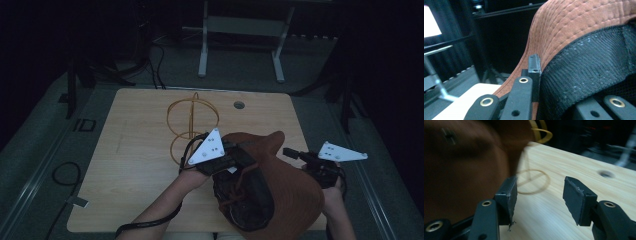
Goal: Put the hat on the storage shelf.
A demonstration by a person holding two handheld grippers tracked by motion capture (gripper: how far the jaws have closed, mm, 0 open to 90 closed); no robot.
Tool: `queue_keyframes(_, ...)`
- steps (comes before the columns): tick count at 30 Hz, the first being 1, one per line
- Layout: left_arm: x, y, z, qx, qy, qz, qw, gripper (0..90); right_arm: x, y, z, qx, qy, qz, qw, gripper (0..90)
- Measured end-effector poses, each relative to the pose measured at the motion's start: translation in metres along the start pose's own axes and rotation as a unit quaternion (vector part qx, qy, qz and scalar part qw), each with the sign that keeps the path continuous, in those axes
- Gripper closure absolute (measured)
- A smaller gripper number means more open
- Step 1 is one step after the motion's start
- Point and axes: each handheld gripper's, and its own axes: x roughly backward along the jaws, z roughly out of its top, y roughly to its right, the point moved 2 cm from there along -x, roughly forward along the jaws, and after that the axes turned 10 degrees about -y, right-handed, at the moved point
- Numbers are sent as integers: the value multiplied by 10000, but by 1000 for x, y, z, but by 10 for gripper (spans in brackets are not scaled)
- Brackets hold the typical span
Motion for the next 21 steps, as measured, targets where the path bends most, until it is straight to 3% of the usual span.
queue_keyframes(1, 0, 0, 0, 0, 0, 0, 10000, 859, 0, 0, 0, 0, 0, 0, 10000, 445)
queue_keyframes(4, -4, 3, -3, -58, -11, -51, 10000, 859, -16, -19, 10, 295, 57, 413, 9987, 401)
queue_keyframes(9, -9, 8, -3, -118, -28, 107, 9999, 859, -30, -28, 14, 469, 63, 639, 9968, 387)
queue_keyframes(16, -19, 18, 0, -243, -27, 371, 9990, 856, -33, -32, 15, 521, 318, 783, 9951, 402)
queue_keyframes(21, -23, 23, 3, -271, -56, 373, 9989, 857, -32, -32, 16, 630, 376, 817, 9940, 470)
